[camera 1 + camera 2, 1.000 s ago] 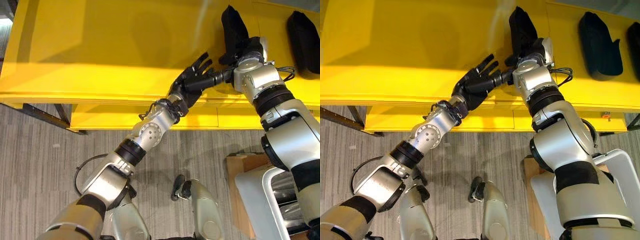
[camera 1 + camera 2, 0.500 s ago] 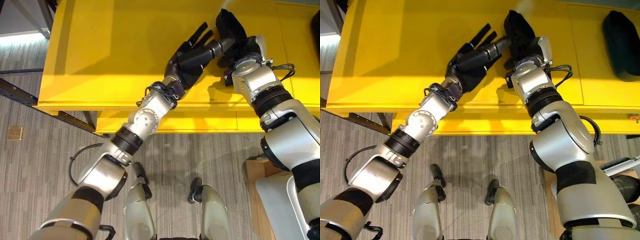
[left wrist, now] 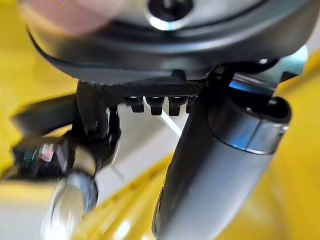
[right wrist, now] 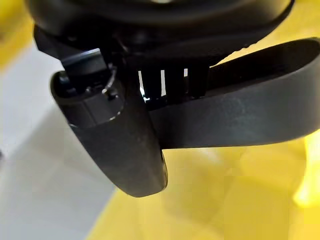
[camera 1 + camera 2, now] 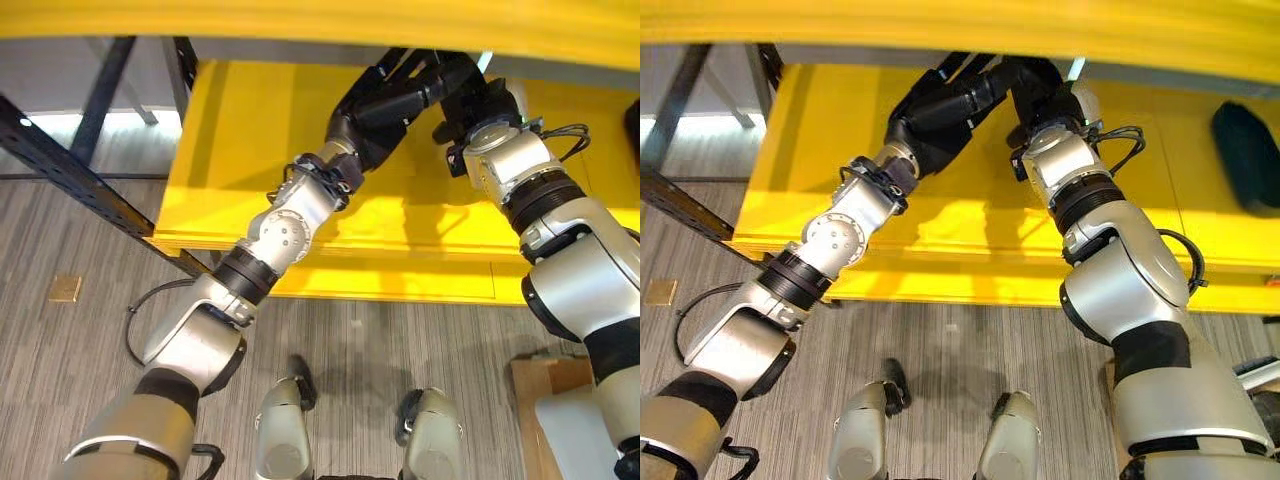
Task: Move parts from the plastic box to the shelf.
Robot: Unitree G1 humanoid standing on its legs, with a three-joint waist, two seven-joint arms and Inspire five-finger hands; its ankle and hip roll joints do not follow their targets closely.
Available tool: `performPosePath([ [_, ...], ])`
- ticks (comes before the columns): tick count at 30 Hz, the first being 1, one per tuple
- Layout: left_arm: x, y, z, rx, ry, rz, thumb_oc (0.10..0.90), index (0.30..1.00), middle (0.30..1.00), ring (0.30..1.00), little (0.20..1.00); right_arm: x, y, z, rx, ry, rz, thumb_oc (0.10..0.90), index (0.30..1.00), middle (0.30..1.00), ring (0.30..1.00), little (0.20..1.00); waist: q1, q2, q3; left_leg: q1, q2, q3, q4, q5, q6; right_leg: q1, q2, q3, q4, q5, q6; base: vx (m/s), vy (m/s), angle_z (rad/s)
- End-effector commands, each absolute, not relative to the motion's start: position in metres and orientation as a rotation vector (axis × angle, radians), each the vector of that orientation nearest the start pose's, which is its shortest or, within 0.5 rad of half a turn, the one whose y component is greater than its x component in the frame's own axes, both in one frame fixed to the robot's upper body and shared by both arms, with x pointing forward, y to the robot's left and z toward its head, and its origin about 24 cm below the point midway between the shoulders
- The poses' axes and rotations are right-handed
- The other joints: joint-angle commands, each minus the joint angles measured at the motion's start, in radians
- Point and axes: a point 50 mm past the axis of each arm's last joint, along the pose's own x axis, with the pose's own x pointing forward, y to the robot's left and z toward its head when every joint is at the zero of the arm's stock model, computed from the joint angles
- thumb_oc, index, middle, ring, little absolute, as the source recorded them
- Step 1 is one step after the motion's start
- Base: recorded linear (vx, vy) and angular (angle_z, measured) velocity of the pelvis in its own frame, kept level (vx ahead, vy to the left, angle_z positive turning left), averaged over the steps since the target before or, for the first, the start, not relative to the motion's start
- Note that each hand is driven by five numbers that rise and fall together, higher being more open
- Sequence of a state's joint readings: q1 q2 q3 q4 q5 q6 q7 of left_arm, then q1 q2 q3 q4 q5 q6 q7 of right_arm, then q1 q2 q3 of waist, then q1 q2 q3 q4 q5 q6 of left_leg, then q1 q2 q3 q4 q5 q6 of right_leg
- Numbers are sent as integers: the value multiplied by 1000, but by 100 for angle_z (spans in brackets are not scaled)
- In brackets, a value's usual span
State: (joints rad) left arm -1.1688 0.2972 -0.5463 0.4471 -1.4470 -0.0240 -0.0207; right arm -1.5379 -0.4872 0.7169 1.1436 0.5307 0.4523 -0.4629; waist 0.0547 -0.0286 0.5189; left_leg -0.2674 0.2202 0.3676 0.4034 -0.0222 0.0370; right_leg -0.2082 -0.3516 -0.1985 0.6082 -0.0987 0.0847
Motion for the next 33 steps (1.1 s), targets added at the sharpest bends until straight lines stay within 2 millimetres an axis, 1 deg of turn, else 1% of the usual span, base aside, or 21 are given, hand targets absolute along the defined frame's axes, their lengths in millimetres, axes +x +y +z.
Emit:
performPosePath([
  [1, 325, -16, 338, -652, -406, -1049, 900, 1000, 1000, 1000, 1000, 406, -180, 372, -551, -254, -596, 400, 300, 300, 300, 300, 0, -22, -64, 2, 20, -38, 117, -163, -53, 33, -46, 72, -171, 114, 38, -210, -571, 69],
  [2, 323, -20, 345, -623, -427, -1043, 900, 1000, 1000, 1000, 1000, 404, -178, 378, -534, -275, -598, 400, 300, 300, 300, 300, -6, -28, -55, -30, 55, -52, 155, -178, -65, 32, -77, 91, -205, 175, 52, -174, -499, 70],
  [3, 322, -21, 347, -612, -434, -1037, 900, 1000, 1000, 1000, 1000, 404, -178, 380, -531, -282, -595, 400, 300, 300, 300, 300, -6, -31, -52, -40, 68, -55, 165, -182, -70, 32, -82, 94, -213, 184, 55, -208, -663, 58],
  [4, 322, -22, 352, -564, -449, -1016, 900, 1000, 1000, 1000, 1000, 403, -173, 385, -513, -299, -578, 400, 300, 300, 300, 300, 1, -56, -54, -86, 115, -67, 192, -181, -92, 68, -74, 62, -272, 152, 79, -126, -452, 38],
  [5, 323, -21, 352, -559, -448, -1015, 900, 1000, 1000, 1000, 1000, 402, -174, 386, -510, -299, -577, 400, 300, 300, 300, 300, 1, -57, -54, -91, 121, -72, 195, -181, -95, 71, -74, 54, -279, 156, 80, -114, -600, 35],
  [6, 324, -19, 353, -533, -442, -1012, 900, 1000, 1000, 1000, 1000, 402, -175, 387, -501, -294, -568, 400, 300, 300, 300, 300, 13, -72, -56, -103, 147, -88, 197, -171, -113, 78, -83, 18, -305, 174, 88, -23, -463, 15],
  [7, 325, -18, 354, -518, -440, -1017, 900, 1000, 1000, 1000, 1000, 402, -175, 386, -503, -289, -559, 400, 300, 300, 300, 300, 21, -81, -56, -105, 161, -98, 186, -157, -128, 81, -78, -2, -310, 173, 93, -22, -588, -9],
  [8, 325, -16, 353, -511, -441, -1023, 900, 1000, 1000, 1000, 1000, 403, -175, 385, -501, -289, -553, 400, 300, 300, 300, 300, 24, -86, -58, -104, 171, -106, 168, -138, -141, 79, -64, -10, -309, 162, 97, -15, -502, -18],
  [10, 325, -14, 354, -501, -450, -1020, 900, 1000, 1000, 1000, 1000, 403, -172, 385, -493, -297, -544, 400, 300, 300, 300, 300, 30, -95, -65, -96, 195, -98, 138, -104, -163, 78, -47, -36, -313, 146, 104, -14, -352, -18],
  [11, 325, -13, 355, -504, -458, -1010, 900, 1000, 1000, 1000, 1000, 404, -167, 385, -496, -300, -534, 400, 300, 300, 300, 300, 31, -97, -72, -87, 210, -89, 108, -73, -185, 78, -38, -54, -317, 135, 110, 12, -257, -22],
  [13, 326, -13, 354, -524, -462, -1001, 900, 1000, 1000, 1000, 1000, 406, -160, 382, -522, -302, -521, 400, 300, 300, 300, 300, 30, -97, -84, -73, 221, -87, 63, -34, -212, 71, -19, -61, -315, 111, 116, 51, -235, -17],
  [16, 332, -13, 344, -559, -442, -992, 900, 1000, 1000, 1000, 1000, 409, -147, 375, -561, -288, -503, 400, 300, 300, 300, 300, 18, -87, -111, -44, 247, -97, -15, 35, -250, 57, 11, -50, -300, 69, 117, 94, -173, -17],
  [19, 337, -11, 336, -585, -436, -980, 900, 1000, 1000, 1000, 1000, 411, -143, 369, -577, -270, -499, 400, 300, 300, 300, 300, 3, -76, -134, -9, 262, -95, -74, 69, -266, 37, 20, -33, -277, 49, 104, 96, -59, -14],
  [23, 340, -12, 329, -616, -435, -976, 900, 1000, 1000, 1000, 1000, 413, -141, 363, -601, -240, -492, 400, 300, 300, 300, 300, -9, -63, -153, 21, 269, -88, -112, 86, -271, 8, 20, -14, -236, 30, 92, 62, -1, -4],
  [25, 340, -15, 325, -639, -434, -987, 900, 1000, 1000, 1000, 1000, 414, -142, 360, -606, -228, -491, 400, 300, 300, 300, 300, -16, -54, -162, 45, 264, -79, -138, 93, -271, -5, 18, -5, -218, 23, 89, 61, 45, -2],
  [31, 341, -18, 319, -664, -410, -975, 900, 1000, 1000, 1000, 1000, 417, -144, 350, -608, -189, -476, 400, 300, 300, 300, 300, -28, -33, -180, 83, 258, -58, -146, 87, -269, -19, 10, 6, -164, -3, 82, 120, 55, 0],
  [33, 341, -18, 319, -667, -395, -970, 900, 1000, 1000, 1000, 1000, 417, -144, 348, -592, -183, -480, 400, 300, 300, 300, 300, -27, -30, -183, 87, 255, -65, -139, 81, -270, -20, 7, 6, -149, -13, 81, 144, 23, -8],
])
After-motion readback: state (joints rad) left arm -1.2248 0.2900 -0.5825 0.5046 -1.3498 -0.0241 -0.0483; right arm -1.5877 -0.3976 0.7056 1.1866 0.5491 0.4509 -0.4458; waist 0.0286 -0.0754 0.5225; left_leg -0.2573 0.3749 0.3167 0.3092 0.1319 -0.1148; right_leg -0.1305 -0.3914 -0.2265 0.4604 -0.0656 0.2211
